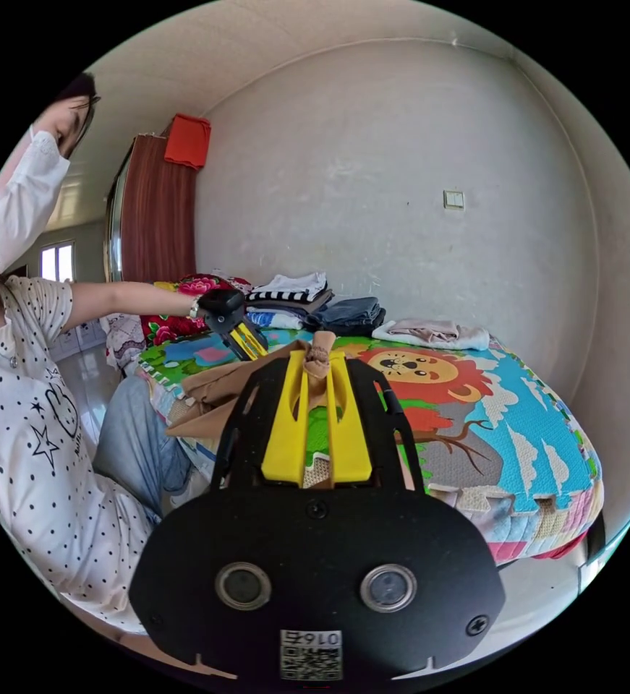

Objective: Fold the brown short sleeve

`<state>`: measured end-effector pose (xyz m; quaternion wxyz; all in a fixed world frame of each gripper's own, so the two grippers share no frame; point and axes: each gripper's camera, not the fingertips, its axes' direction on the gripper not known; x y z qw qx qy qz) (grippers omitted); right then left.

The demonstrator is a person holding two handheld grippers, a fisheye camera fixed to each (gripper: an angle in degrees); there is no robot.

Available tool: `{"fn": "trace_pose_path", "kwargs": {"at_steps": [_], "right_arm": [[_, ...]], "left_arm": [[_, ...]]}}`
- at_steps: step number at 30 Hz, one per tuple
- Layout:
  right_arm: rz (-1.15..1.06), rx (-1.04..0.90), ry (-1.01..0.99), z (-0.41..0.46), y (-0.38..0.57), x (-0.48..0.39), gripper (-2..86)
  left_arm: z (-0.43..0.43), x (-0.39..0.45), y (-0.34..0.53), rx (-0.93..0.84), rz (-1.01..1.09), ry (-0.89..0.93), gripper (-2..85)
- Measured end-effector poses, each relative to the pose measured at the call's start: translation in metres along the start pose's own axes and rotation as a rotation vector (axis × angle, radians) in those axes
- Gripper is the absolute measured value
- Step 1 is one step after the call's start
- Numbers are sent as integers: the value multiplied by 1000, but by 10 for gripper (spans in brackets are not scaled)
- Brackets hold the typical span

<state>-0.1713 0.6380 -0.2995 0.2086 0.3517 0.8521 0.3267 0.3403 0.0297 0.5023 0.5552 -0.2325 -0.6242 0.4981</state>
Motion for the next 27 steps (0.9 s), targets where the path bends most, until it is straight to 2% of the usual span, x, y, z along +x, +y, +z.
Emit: {"fn": "trace_pose_path", "kwargs": {"at_steps": [5, 7, 10, 11, 13, 16, 17, 21, 23, 24, 27], "right_arm": [[-13, -7, 8, 2, 2, 8, 34], [-30, -7, 13, 5, -4, 12, 34], [-73, 8, 51, 11, -19, 15, 34], [-96, 14, 65, 15, -26, 16, 34], [-120, 15, 56, 22, -36, 17, 34], [-150, 36, 1, 32, -46, 11, 34], [-155, 52, -8, 34, -47, 9, 35], [-121, 52, -22, 32, -45, 12, 35], [-109, 47, -16, 26, -43, 14, 34], [-104, 36, -7, 22, -41, 16, 34], [-100, -7, 33, 16, -38, 19, 33]], "left_arm": [[11, -50, 52, 27, -56, 80, -8], [11, -77, 90, 6, -162, -96, -9], [0, -115, 147, 12, -319, -235, -7], [-4, -122, 158, 25, -345, -228, -6], [-10, -141, 188, 139, -422, -63, 5], [5, -138, 191, 279, -377, 94, 46], [12, -137, 188, 283, -367, 118, 50], [77, -128, 149, 216, -242, 397, 120], [98, -128, 137, 232, -245, 465, 129], [109, -126, 131, 243, -231, 502, 112], [124, -116, 131, 212, -146, 451, 24]]}}
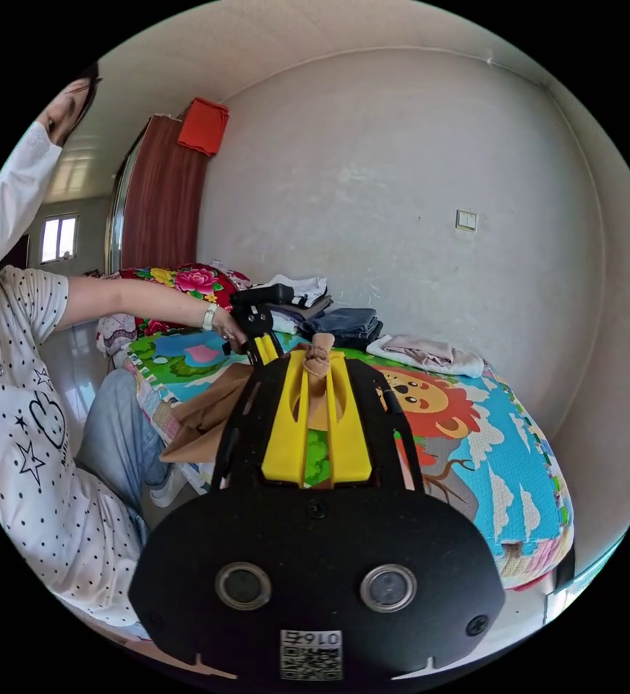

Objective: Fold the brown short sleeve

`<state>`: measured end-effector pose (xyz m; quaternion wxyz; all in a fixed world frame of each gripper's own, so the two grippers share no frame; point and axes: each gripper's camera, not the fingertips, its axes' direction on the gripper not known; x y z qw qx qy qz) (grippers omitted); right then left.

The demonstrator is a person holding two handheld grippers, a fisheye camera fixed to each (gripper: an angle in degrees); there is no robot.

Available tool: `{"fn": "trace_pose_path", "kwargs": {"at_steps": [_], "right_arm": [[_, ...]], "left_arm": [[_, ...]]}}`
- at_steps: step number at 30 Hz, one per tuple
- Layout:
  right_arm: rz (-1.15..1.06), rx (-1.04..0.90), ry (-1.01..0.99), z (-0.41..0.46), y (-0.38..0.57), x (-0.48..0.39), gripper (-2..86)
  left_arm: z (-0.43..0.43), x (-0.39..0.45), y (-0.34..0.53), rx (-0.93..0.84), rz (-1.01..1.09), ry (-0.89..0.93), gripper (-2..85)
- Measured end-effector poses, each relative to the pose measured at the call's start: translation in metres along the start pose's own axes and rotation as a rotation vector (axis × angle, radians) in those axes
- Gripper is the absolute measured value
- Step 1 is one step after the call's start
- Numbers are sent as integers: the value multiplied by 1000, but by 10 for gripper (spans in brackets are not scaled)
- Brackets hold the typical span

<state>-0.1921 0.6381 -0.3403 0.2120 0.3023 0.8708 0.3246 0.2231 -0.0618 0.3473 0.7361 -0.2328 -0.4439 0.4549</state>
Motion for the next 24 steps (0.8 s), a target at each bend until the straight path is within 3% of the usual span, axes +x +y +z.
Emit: {"fn": "trace_pose_path", "kwargs": {"at_steps": [3, 8, 12, 14, 16, 19, 24], "right_arm": [[-3, -42, 50, 0, 1, 4, 32], [1, -54, 80, 16, -18, 19, 30], [-18, -166, 128, 72, -80, 51, 29], [-41, -228, 189, 103, -118, 65, 28], [-30, -158, 267, 117, -157, 76, 26], [58, 136, 334, 106, -198, 93, 26], [22, 198, 245, 113, -204, 109, 28]], "left_arm": [[-23, -8, 35, 36, 9, -7, 7], [-108, -37, 145, 143, -210, -137, 0], [-209, -44, 269, 292, -634, -477, -2], [-258, -24, 322, 441, -800, -619, -2], [-309, 30, 384, 701, -873, -791, -2], [-330, 82, 450, 931, -864, -747, -2], [-260, 105, 514, 843, -889, -515, 1]]}}
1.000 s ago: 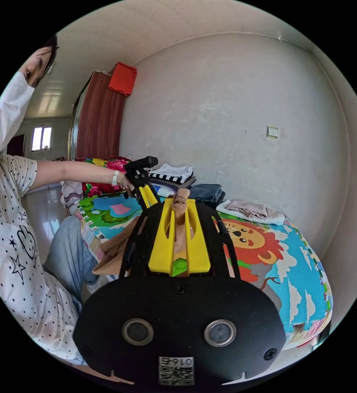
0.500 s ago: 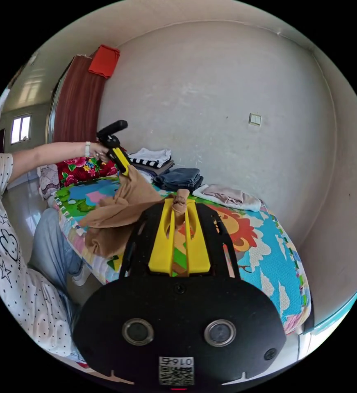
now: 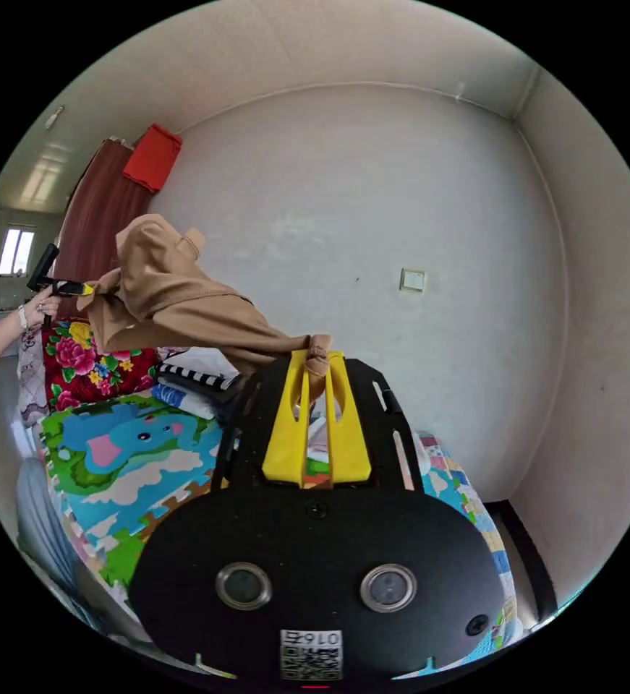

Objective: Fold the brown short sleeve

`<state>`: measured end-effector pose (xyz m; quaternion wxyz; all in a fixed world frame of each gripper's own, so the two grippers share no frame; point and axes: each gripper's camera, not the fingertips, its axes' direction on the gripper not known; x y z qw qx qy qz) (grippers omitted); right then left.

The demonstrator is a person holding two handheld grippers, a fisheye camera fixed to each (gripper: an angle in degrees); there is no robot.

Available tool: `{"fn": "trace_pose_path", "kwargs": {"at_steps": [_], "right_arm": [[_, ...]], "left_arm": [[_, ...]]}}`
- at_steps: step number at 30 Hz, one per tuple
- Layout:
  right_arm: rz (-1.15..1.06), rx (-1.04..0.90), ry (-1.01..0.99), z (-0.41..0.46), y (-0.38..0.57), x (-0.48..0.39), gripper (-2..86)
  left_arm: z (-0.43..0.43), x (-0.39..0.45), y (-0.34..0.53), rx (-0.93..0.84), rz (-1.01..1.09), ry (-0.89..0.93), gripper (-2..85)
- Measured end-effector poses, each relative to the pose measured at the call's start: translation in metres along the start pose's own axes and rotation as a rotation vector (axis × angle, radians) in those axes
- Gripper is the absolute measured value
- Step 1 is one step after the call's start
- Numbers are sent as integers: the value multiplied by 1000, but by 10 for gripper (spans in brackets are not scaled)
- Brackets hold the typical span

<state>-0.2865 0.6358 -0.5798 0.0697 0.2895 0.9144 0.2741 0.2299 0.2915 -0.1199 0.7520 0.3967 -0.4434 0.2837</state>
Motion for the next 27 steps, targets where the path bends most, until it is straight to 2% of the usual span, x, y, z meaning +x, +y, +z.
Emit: {"fn": "trace_pose_path", "kwargs": {"at_steps": [4, 8, 11, 14, 15, 16, 18, 19, 20, 24, 25, 27], "right_arm": [[-40, -211, -207, 27, 35, 7, 31], [-106, -506, -333, 58, 83, 1, 40], [-169, -723, -167, 78, 110, -7, 50], [-94, -861, -61, 92, 122, 8, 78], [-39, -895, -27, 93, 123, 17, 91], [-7, -902, -14, 92, 123, 22, 98], [122, -842, -14, 76, 119, 33, 98], [141, -805, -25, 69, 117, 32, 96], [152, -723, -56, 54, 114, 27, 94], [165, -488, -172, 5, 115, -8, 94], [179, -477, -214, 1, 117, -15, 95], [173, -521, -464, -1, 130, -50, 105]], "left_arm": [[78, -45, 112, -334, -150, 70, -1], [140, -70, 199, -518, -306, 237, -7], [158, -66, 237, -522, -326, 288, -8], [157, -56, 251, -557, -306, 137, -8], [150, -51, 254, -568, -294, -15, -7], [141, -43, 257, -579, -273, -194, -7], [127, -25, 263, -562, -232, -435, -7], [121, -5, 269, -544, -171, -474, -5], [120, 7, 273, -538, -128, -453, -4], [131, 98, 308, -523, 83, -147, 33], [136, 119, 318, -505, 93, -113, 34], [145, 144, 330, -477, 87, -75, 39]]}}
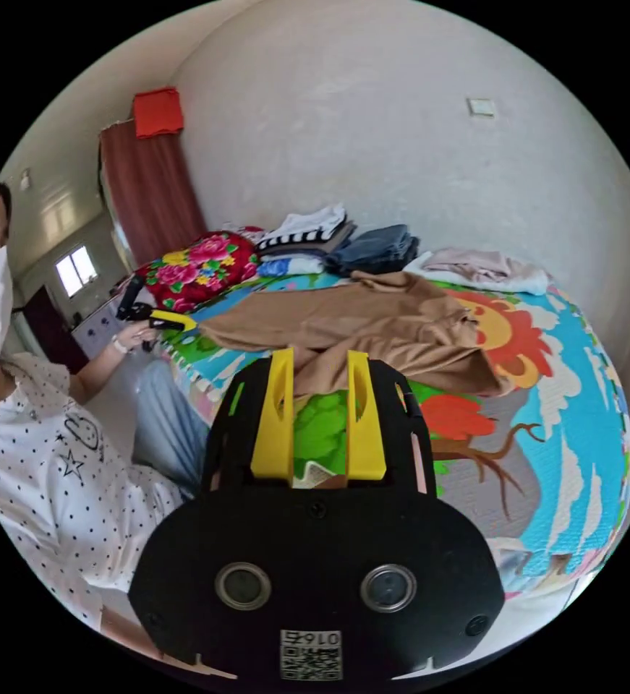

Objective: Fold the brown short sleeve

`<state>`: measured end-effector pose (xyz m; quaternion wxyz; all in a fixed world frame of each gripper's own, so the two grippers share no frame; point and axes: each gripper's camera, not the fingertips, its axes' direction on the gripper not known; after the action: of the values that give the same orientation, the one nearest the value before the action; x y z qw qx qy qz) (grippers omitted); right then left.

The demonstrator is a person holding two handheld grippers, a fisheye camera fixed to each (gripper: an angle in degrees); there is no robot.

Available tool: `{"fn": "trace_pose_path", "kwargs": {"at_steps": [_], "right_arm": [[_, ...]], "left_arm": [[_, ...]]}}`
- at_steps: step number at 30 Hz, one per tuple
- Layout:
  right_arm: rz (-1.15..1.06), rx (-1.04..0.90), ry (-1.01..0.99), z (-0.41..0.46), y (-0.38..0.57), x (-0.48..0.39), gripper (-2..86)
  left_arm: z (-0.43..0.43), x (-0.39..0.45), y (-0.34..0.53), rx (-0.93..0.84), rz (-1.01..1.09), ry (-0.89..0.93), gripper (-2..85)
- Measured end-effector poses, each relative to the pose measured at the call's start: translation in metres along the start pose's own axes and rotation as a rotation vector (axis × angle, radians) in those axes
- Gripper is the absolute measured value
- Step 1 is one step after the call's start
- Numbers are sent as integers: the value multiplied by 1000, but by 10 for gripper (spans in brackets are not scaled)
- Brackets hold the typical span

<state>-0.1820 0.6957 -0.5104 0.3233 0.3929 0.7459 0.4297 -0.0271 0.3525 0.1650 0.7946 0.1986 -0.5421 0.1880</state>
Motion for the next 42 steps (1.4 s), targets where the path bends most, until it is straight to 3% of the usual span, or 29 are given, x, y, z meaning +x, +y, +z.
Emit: {"fn": "trace_pose_path", "kwargs": {"at_steps": [2, 5, 8, 12, 16, 21, 23, 26, 28, 31, 36, 38, 42], "right_arm": [[-64, -60, -82, 21, 7, -25, 114], [-98, -49, 0, 48, 17, -60, 123], [-73, -94, 76, 75, 21, -77, 115], [-32, -200, 206, 104, 34, -83, 40], [0, -150, 159, 71, 42, -85, 17], [-56, 124, 61, -26, 66, -94, 7], [-61, 246, 22, -58, 80, -95, 5], [-50, 354, -30, -87, 100, -93, 4], [-46, 354, 0, -89, 107, -94, 4], [-66, 313, 28, -84, 110, -99, 4], [-92, 339, -28, -80, 111, -99, 3], [-87, 343, -48, -77, 110, -98, 3], [-78, 335, -70, -69, 107, -99, 4]], "left_arm": [[10, 23, 1, 35, 22, 39, 47], [31, 47, -4, 77, 29, 23, 74], [62, 58, -17, -19, 60, -8, 84], [67, 52, -28, -53, 16, 1, 4], [42, 35, -28, 25, -63, 7, -8], [13, 24, -11, 117, -177, -137, -7], [13, 22, -1, 108, -203, -109, -4], [15, 37, 20, 94, -120, 74, 17], [10, 56, 41, 111, -9, 207, 56], [3, 79, 71, 109, 99, 259, 84], [20, 107, 93, -22, 104, 0, 105], [19, 114, 92, -16, 78, -18, 99], [16, 136, 84, -53, 121, -26, 6]]}}
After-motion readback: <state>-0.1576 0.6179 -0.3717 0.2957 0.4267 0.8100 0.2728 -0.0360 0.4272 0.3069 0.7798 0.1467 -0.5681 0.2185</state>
